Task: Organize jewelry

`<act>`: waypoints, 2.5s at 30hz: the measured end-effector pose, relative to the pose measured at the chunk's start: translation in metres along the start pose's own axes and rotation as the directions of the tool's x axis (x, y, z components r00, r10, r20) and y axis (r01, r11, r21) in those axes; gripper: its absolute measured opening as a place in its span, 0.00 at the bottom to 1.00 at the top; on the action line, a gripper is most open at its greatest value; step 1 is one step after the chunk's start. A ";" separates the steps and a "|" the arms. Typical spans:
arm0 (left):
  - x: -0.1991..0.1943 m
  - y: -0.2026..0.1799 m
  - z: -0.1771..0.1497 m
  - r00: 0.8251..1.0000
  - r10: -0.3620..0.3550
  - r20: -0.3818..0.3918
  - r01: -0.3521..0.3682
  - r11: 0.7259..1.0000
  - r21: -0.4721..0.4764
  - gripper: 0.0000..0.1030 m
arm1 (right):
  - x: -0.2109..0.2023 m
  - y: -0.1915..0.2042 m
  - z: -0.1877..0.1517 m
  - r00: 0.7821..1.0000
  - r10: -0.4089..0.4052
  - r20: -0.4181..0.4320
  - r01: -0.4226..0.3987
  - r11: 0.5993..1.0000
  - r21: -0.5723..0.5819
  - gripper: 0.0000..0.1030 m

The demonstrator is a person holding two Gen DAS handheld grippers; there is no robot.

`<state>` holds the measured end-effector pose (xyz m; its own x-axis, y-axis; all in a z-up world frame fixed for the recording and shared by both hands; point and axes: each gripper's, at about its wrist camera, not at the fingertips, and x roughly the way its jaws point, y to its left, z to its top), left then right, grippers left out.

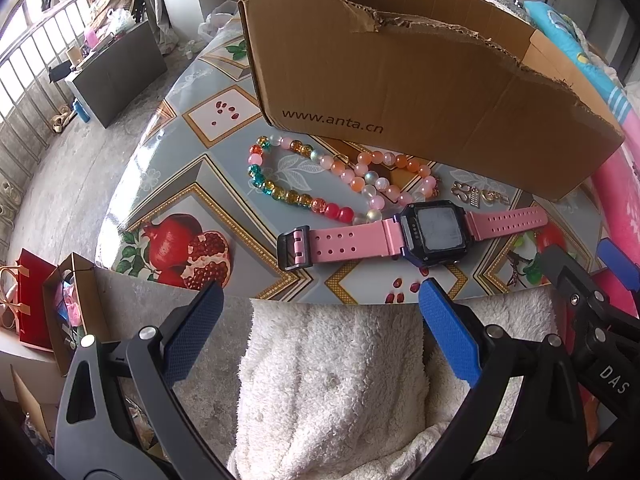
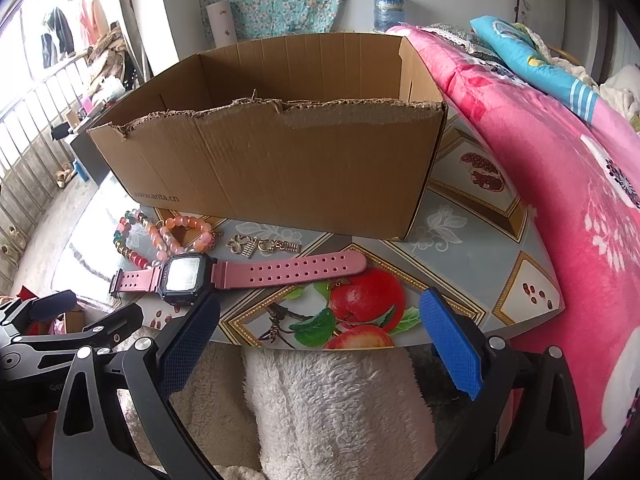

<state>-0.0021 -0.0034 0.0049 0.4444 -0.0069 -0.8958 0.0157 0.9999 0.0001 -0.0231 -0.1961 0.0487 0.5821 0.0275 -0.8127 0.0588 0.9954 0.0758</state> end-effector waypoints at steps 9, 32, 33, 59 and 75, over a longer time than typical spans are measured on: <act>-0.002 -0.001 0.000 1.000 0.005 0.002 -0.005 1.000 0.003 0.92 | 0.000 -0.001 0.000 1.000 0.004 0.001 -0.004 1.000 0.004 0.95; -0.003 -0.002 -0.003 1.000 0.022 0.011 -0.022 1.000 0.010 0.92 | 0.000 -0.002 0.000 1.000 0.007 0.001 -0.007 1.000 0.006 0.95; -0.002 -0.001 -0.003 1.000 0.023 0.010 -0.023 1.000 0.010 0.92 | 0.000 -0.002 0.000 1.000 0.008 0.001 -0.008 1.000 0.005 0.95; 0.000 0.002 -0.002 0.999 0.040 0.009 -0.040 0.999 0.013 0.92 | 0.002 0.000 0.002 1.000 0.013 0.008 -0.013 1.000 0.006 0.95; 0.007 0.035 -0.006 0.997 0.024 0.076 -0.025 0.999 0.019 0.92 | -0.007 0.011 0.004 0.982 0.175 0.073 -0.162 0.974 -0.158 0.95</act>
<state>-0.0034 0.0313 -0.0041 0.5116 0.0157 -0.8591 0.0217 0.9993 0.0312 -0.0236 -0.1853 0.0574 0.6412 0.1943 -0.7424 -0.1648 0.9797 0.1141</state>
